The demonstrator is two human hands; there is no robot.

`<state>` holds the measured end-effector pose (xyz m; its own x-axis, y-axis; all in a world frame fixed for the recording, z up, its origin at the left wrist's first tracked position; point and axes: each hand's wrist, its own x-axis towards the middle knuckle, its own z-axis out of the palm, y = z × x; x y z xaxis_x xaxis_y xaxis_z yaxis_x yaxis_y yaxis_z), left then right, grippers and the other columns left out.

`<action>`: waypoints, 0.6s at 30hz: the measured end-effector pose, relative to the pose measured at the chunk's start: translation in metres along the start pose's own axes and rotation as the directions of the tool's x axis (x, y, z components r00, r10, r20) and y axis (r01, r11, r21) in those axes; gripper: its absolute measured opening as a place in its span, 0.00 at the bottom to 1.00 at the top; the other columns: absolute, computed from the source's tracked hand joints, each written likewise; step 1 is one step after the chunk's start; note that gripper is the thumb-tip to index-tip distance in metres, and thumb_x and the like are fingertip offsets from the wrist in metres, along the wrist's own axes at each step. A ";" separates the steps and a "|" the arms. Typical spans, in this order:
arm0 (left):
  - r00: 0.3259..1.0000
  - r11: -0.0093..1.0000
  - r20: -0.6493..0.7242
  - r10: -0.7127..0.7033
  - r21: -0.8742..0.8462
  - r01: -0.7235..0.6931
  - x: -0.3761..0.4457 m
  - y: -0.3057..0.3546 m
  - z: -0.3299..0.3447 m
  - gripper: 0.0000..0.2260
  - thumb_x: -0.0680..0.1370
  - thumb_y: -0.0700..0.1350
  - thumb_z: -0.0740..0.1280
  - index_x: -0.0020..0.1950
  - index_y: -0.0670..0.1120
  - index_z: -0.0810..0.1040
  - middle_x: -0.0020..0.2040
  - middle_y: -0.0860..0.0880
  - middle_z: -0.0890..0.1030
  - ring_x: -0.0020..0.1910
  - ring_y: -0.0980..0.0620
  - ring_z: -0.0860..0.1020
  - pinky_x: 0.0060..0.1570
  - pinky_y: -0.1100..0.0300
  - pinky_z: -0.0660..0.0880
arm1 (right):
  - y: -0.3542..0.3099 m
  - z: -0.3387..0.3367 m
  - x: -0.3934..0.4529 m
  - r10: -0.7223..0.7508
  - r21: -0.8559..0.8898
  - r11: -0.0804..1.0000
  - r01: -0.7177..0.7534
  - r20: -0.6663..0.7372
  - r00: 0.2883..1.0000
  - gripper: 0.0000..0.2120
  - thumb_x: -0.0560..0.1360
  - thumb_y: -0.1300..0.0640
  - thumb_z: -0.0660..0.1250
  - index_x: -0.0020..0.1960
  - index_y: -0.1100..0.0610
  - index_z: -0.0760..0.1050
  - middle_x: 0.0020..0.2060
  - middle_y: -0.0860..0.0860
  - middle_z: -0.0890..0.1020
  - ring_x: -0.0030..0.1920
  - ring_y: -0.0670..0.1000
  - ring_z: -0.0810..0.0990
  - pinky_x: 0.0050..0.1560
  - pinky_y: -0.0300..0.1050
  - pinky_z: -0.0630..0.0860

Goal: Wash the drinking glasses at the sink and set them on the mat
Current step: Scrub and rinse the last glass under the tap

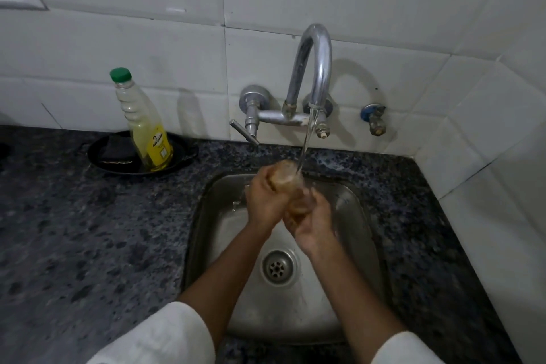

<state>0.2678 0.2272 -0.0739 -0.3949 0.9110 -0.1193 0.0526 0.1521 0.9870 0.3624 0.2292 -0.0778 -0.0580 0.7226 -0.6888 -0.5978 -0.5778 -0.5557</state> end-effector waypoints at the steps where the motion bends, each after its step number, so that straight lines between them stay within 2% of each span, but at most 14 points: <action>1: 0.989 0.978 0.027 0.147 0.145 -0.149 -0.003 0.002 0.000 0.27 0.60 0.46 0.82 0.56 0.51 0.78 0.49 0.52 0.84 0.48 0.55 0.82 0.50 0.59 0.80 | 0.005 0.001 0.003 0.027 0.082 0.996 -0.027 -0.002 1.000 0.16 0.76 0.49 0.62 0.57 0.58 0.78 0.43 0.56 0.82 0.45 0.54 0.80 0.36 0.44 0.79; 3: 0.950 0.904 0.086 0.299 0.293 -0.311 -0.011 0.005 0.002 0.28 0.59 0.48 0.82 0.58 0.51 0.78 0.49 0.52 0.84 0.48 0.55 0.82 0.49 0.61 0.79 | 0.011 0.003 0.008 0.046 0.173 0.984 -0.045 -0.002 0.999 0.17 0.76 0.50 0.62 0.55 0.60 0.80 0.40 0.57 0.85 0.46 0.55 0.82 0.36 0.44 0.81; 6: 0.946 0.910 0.112 0.304 0.260 -0.323 -0.012 0.010 -0.003 0.27 0.61 0.47 0.81 0.57 0.51 0.76 0.49 0.53 0.83 0.48 0.57 0.81 0.49 0.61 0.79 | 0.007 0.007 0.008 0.013 0.168 0.986 -0.014 0.007 1.000 0.17 0.76 0.48 0.61 0.53 0.59 0.80 0.39 0.56 0.85 0.44 0.54 0.83 0.38 0.45 0.80; 7: 0.958 0.942 0.133 0.254 0.189 -0.276 -0.011 0.010 -0.008 0.27 0.62 0.45 0.81 0.57 0.50 0.75 0.50 0.54 0.83 0.49 0.58 0.81 0.50 0.60 0.80 | 0.002 0.008 0.009 -0.008 0.129 0.992 0.010 -0.011 1.000 0.15 0.76 0.48 0.61 0.51 0.58 0.80 0.36 0.54 0.83 0.39 0.52 0.81 0.36 0.42 0.78; 9: 0.968 0.996 0.238 0.084 -0.055 -0.073 -0.009 0.012 -0.020 0.26 0.65 0.40 0.79 0.59 0.49 0.74 0.55 0.50 0.81 0.53 0.55 0.81 0.55 0.53 0.80 | -0.012 0.010 0.009 -0.087 -0.004 0.996 0.087 -0.043 0.995 0.12 0.76 0.48 0.62 0.47 0.56 0.78 0.31 0.51 0.80 0.31 0.48 0.77 0.30 0.38 0.73; 10: 0.948 0.971 0.317 0.007 -0.228 0.069 -0.011 0.012 -0.026 0.25 0.67 0.36 0.76 0.60 0.47 0.73 0.59 0.46 0.80 0.55 0.50 0.81 0.58 0.48 0.79 | -0.020 0.011 0.009 -0.143 -0.096 0.986 0.138 -0.047 0.989 0.12 0.76 0.48 0.64 0.47 0.56 0.78 0.32 0.51 0.80 0.31 0.49 0.77 0.30 0.39 0.71; 11: 0.915 0.905 0.401 -0.040 -0.374 0.203 -0.013 0.010 -0.030 0.24 0.69 0.33 0.73 0.61 0.46 0.72 0.62 0.42 0.79 0.56 0.46 0.81 0.59 0.45 0.78 | -0.029 0.013 0.010 -0.222 -0.192 0.958 0.212 -0.032 0.974 0.11 0.75 0.49 0.66 0.46 0.56 0.79 0.34 0.52 0.81 0.33 0.50 0.77 0.32 0.41 0.71; 13: 0.861 0.777 0.504 -0.066 -0.515 0.361 -0.012 0.003 -0.035 0.26 0.68 0.31 0.71 0.64 0.46 0.72 0.61 0.41 0.79 0.54 0.45 0.82 0.57 0.46 0.78 | -0.043 0.019 0.004 -0.385 -0.378 0.844 0.380 0.065 0.921 0.08 0.76 0.53 0.67 0.41 0.55 0.79 0.32 0.51 0.80 0.31 0.49 0.77 0.32 0.41 0.71; 15: 0.851 0.754 0.523 -0.043 -0.542 0.371 -0.012 0.001 -0.035 0.32 0.65 0.31 0.72 0.67 0.46 0.71 0.59 0.44 0.82 0.54 0.45 0.82 0.58 0.48 0.78 | -0.051 0.026 -0.001 -0.457 -0.512 0.716 0.475 0.171 0.873 0.11 0.78 0.57 0.64 0.37 0.57 0.76 0.24 0.46 0.77 0.25 0.45 0.75 0.27 0.36 0.69; 16: 0.859 0.752 0.511 -0.040 -0.551 0.363 -0.012 -0.001 -0.032 0.34 0.64 0.31 0.73 0.68 0.47 0.70 0.58 0.44 0.82 0.55 0.45 0.82 0.58 0.48 0.78 | -0.052 0.029 -0.003 -0.477 -0.571 0.656 0.493 0.192 0.857 0.12 0.78 0.57 0.63 0.37 0.59 0.75 0.24 0.47 0.77 0.25 0.45 0.74 0.27 0.36 0.68; 18: 0.888 0.749 0.451 -0.091 -0.556 0.360 -0.011 -0.006 -0.027 0.35 0.64 0.35 0.77 0.69 0.45 0.70 0.60 0.42 0.82 0.57 0.43 0.82 0.59 0.48 0.79 | -0.050 0.034 0.000 -0.574 -0.723 0.455 0.520 0.208 0.792 0.14 0.78 0.54 0.62 0.39 0.63 0.75 0.31 0.54 0.78 0.32 0.51 0.75 0.34 0.42 0.69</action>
<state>0.2469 0.2053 -0.0751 0.0585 0.9678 -0.2448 -0.6127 0.2284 0.7566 0.3655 0.2713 -0.0340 0.1314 0.9828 -0.1294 0.2761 -0.1617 -0.9474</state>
